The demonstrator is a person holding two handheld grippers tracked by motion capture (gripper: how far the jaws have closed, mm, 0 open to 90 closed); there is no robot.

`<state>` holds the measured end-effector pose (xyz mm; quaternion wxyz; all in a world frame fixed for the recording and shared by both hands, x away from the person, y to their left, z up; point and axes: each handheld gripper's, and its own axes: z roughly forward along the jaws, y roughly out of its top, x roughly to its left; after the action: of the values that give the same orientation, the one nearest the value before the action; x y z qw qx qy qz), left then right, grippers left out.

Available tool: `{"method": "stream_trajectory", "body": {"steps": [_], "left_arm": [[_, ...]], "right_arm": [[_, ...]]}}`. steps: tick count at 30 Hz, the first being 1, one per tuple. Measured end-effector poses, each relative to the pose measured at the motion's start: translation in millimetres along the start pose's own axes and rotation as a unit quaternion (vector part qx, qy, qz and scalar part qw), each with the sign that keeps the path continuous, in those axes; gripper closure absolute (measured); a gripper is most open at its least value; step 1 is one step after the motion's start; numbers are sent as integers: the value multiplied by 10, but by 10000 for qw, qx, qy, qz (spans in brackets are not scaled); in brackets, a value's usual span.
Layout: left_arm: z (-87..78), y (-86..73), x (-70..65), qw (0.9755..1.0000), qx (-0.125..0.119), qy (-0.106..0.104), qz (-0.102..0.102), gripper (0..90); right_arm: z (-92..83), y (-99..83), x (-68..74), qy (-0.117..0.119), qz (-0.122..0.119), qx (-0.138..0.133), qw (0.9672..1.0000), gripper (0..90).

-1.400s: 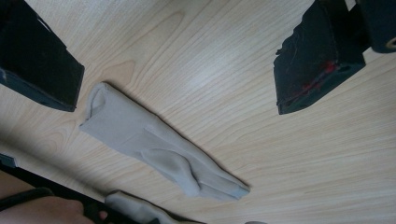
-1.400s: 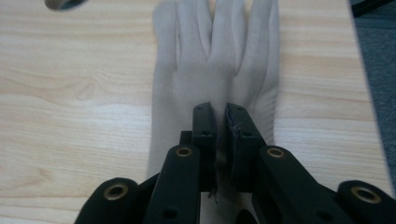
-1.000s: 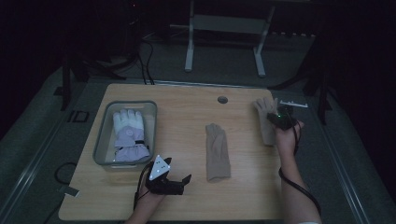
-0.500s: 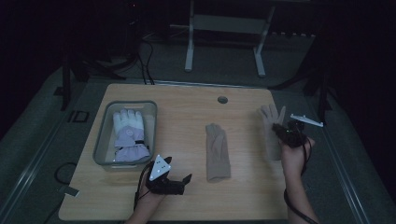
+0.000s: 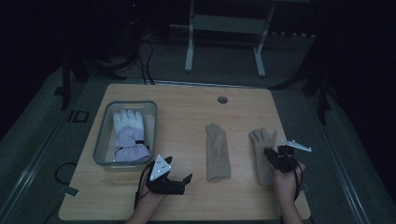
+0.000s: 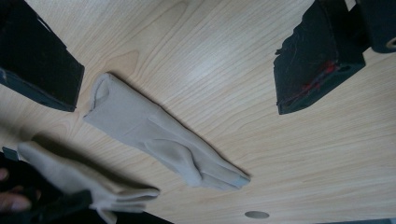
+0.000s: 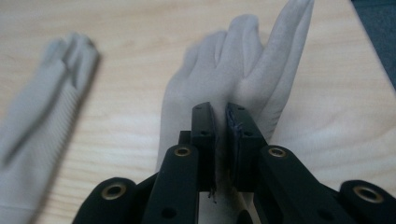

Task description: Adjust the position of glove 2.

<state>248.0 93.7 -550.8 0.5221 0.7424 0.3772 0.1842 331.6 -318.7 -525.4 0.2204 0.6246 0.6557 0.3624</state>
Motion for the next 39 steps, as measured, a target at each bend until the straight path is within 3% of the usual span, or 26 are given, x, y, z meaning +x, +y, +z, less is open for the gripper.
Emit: {"method": "stream_trajectory", "body": {"steps": [1, 7, 11, 12, 15, 16, 19, 23, 25, 26, 29, 39], "left_arm": [[-1, 1, -3, 10000, 7, 0, 13, 22], [-3, 2, -10, 10000, 3, -15, 28, 23], [-13, 3, -6, 10000, 6, -24, 54, 23], [-19, 5, -4, 10000, 2, -21, 43, 23], [-23, 7, -6, 10000, -19, -27, 39, 23], [-27, 9, -8, 10000, -19, -24, 54, 22], [-26, 1, 6, 10000, -23, -57, 23, 22], [-13, -25, 30, 9999, 9, -95, -43, 23], [-9, -29, 22, 10000, 15, -90, -11, 22], [-7, -31, 16, 9999, 22, -100, 3, 22], [16, -38, 4, 9997, 136, -151, 126, 22], [-35, -47, -13, 9995, 161, -188, 175, 22]], "right_arm": [[40, -52, -14, -91, -8, 50, 9999, 821], [113, -96, -25, -139, -12, 98, 9999, 795], [226, -142, -23, -231, -137, 344, 9990, 739], [236, -153, -4, -241, -247, 317, 9989, 689], [233, -149, 0, -228, -251, 316, 9989, 650], [203, -119, -17, -120, -269, 341, 9990, 517], [171, -86, -46, -18, -305, 331, 9990, 470], [80, -11, -116, 190, -625, 235, 9976, 301], [66, 3, -130, 216, -654, 246, 9973, 284], [35, 20, -159, 400, -694, 228, 9965, 188], [-1, 53, -190, 647, -703, 228, 9952, 151], [-33, 135, -237, 892, -989, 313, 9906, 189]]}}
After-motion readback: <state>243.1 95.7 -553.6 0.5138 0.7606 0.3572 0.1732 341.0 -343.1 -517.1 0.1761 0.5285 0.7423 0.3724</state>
